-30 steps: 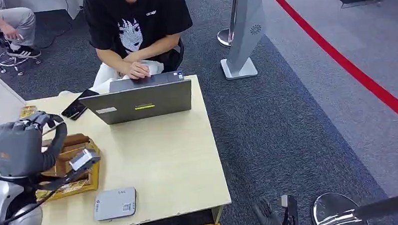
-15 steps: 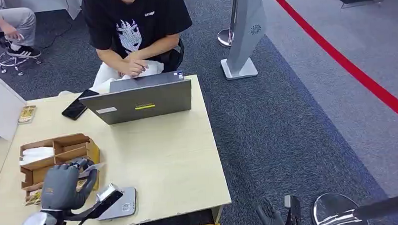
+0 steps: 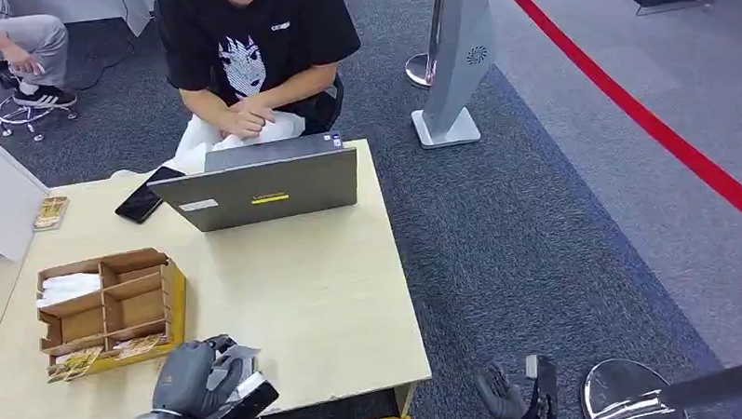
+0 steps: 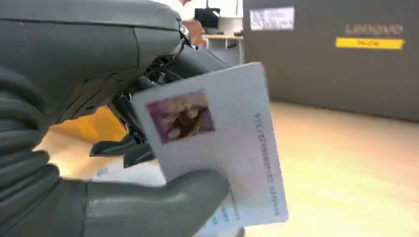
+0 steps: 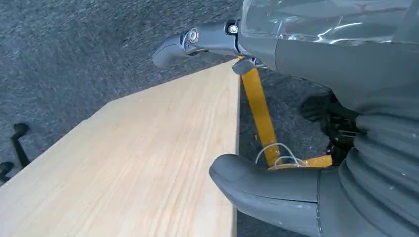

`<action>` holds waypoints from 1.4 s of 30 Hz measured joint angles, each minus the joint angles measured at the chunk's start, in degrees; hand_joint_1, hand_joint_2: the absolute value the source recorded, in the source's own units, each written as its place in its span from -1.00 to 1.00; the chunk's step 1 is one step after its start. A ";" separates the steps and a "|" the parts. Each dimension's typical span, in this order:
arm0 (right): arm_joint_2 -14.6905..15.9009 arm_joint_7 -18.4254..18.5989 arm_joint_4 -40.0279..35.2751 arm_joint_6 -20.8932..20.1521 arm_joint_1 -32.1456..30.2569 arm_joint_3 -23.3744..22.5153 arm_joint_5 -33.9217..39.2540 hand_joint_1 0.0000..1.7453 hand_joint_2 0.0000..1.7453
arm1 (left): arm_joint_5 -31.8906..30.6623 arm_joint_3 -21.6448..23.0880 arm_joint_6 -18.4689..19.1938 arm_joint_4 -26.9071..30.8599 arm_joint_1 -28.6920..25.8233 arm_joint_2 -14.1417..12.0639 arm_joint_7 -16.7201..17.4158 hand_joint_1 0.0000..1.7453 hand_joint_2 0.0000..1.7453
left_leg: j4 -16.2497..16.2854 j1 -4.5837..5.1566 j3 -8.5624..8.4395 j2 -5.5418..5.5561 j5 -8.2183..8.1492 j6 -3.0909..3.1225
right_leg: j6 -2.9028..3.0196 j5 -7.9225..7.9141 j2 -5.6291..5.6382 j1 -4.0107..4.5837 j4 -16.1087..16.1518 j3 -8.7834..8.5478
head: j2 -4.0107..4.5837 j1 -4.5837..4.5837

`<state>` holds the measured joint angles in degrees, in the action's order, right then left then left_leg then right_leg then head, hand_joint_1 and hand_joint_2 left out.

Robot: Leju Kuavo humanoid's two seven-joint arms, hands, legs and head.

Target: Pass the card to the sensor for recognition and then transmit it.

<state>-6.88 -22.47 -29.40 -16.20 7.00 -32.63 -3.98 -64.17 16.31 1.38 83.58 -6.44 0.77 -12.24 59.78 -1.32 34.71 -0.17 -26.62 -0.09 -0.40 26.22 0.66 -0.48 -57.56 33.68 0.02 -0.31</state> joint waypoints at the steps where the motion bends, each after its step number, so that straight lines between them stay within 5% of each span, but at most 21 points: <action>1: 0.00 -0.09 0.00 0.09 0.06 0.00 -0.20 -1.00 1.00 | 0.09 0.48 -0.09 -0.41 0.20 0.00 0.00 1.00 1.00 | 0.00 0.00 0.00 0.03 0.00 0.00 | 0.00 0.00 -0.02 0.00 0.00 -0.01 | 0.00 0.00; 7: 0.00 -0.26 0.02 0.44 0.38 0.00 -0.81 -1.00 1.00 | -0.64 2.51 -0.66 -2.10 1.14 0.00 1.05 1.00 1.00 | -0.01 -0.01 -0.02 0.09 0.01 0.00 | 0.00 0.00 -0.04 0.01 -0.01 -0.02 | 0.00 0.00; 10: 0.00 -0.26 0.02 0.33 0.33 0.00 -0.74 -1.00 1.00 | -2.69 2.86 -4.54 -1.86 1.66 -0.02 1.97 1.00 1.00 | -0.01 -0.01 -0.01 0.09 0.03 0.02 | 0.01 0.00 -0.04 0.01 -0.01 -0.01 | 0.02 0.00; 19: -1.25 1.25 -2.45 -0.63 -1.78 0.00 -2.20 -1.00 1.00 | -6.18 -1.05 -7.58 12.59 8.29 -0.06 0.15 1.00 1.00 | -0.01 -0.01 0.04 0.16 0.12 0.04 | 0.01 -0.02 -0.18 0.01 -0.02 -0.01 | 0.00 0.00; 23: -1.64 2.06 -3.17 -1.18 -1.80 0.00 -3.85 -1.00 1.00 | -9.86 -2.95 -7.34 14.65 14.75 -1.18 2.36 1.00 1.00 | -0.01 -0.01 0.05 0.16 0.20 0.03 | 0.02 -0.08 -0.19 0.02 -0.03 -0.01 | 0.00 0.00; 31: -3.06 5.44 -6.65 -2.08 -2.16 0.31 -4.48 -1.00 1.00 | -13.84 -5.97 -2.86 6.93 26.04 -6.12 6.97 1.00 1.00 | -0.01 -0.02 0.03 0.12 0.34 -0.04 | 0.14 -0.19 -0.13 0.02 -0.11 0.07 | 0.00 0.00; 41: -3.74 6.71 -8.68 -2.56 -2.47 0.63 -3.47 -1.00 1.00 | -13.81 -7.35 -2.53 -0.11 29.77 -8.46 7.78 1.00 1.00 | -0.01 -0.01 0.07 0.13 0.34 -0.04 | 0.14 -0.18 -0.14 0.01 -0.11 0.08 | 0.00 0.00; 42: -3.80 6.71 -8.81 -2.54 -2.48 0.63 -3.50 -1.00 1.00 | -13.75 -7.43 -2.60 -0.37 29.80 -8.59 7.80 -0.52 1.00 | -0.01 -0.01 0.07 0.13 0.34 -0.04 | 0.14 -0.18 -0.14 0.01 -0.11 0.09 | 0.00 0.00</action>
<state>-10.69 -15.76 -38.20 -18.73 4.52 -32.00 -7.48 -77.92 8.87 -1.22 83.21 23.36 -7.83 -4.44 59.77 -1.33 34.78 -0.04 -26.28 -0.13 -0.26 26.04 0.52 -0.47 -57.66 33.77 0.02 -0.31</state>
